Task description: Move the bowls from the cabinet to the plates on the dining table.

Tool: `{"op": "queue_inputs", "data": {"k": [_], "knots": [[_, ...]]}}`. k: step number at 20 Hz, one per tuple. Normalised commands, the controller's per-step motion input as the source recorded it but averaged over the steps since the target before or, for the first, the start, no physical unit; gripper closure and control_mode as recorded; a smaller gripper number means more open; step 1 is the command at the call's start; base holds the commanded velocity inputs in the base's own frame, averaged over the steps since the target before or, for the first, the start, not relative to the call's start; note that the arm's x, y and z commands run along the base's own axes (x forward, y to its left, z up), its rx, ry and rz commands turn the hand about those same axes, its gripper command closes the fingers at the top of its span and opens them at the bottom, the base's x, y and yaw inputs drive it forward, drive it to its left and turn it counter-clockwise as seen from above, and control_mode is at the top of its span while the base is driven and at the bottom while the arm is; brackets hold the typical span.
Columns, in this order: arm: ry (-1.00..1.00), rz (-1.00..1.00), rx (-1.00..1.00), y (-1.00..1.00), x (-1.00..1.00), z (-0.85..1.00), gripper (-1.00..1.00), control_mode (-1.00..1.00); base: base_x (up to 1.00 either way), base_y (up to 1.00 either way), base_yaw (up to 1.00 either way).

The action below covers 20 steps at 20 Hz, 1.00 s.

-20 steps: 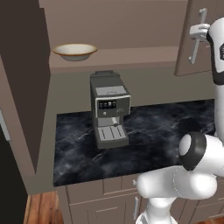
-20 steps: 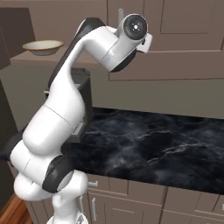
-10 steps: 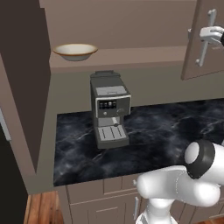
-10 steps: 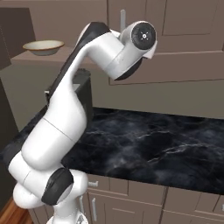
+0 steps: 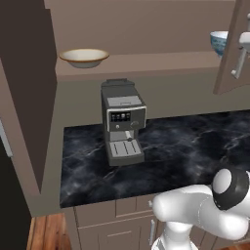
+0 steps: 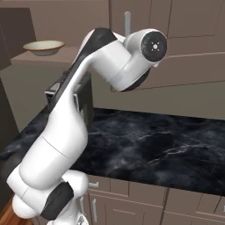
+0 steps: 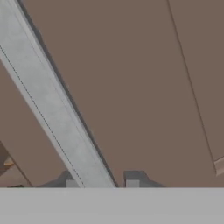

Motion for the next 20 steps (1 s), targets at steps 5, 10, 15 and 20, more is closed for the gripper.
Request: {"op": "queue_inputs", "data": {"k": [5, 10, 15, 20], "knots": [[0.0, 0.0, 0.08, -0.36, -0.62, -0.06, 1.0, -1.0, 0.0, 0.0, 0.0], [0.0, 0.0, 0.09, -0.31, -0.62, -0.09, 1.0, -1.0, 0.0, 0.0, 0.0], [0.0, 0.0, 0.08, -0.36, -0.62, -0.06, 1.0, -1.0, 0.0, 0.0, 0.0], [0.0, 0.0, 0.08, -0.43, -0.56, -0.06, 1.0, -1.0, 0.0, 0.0, 0.0]]}}
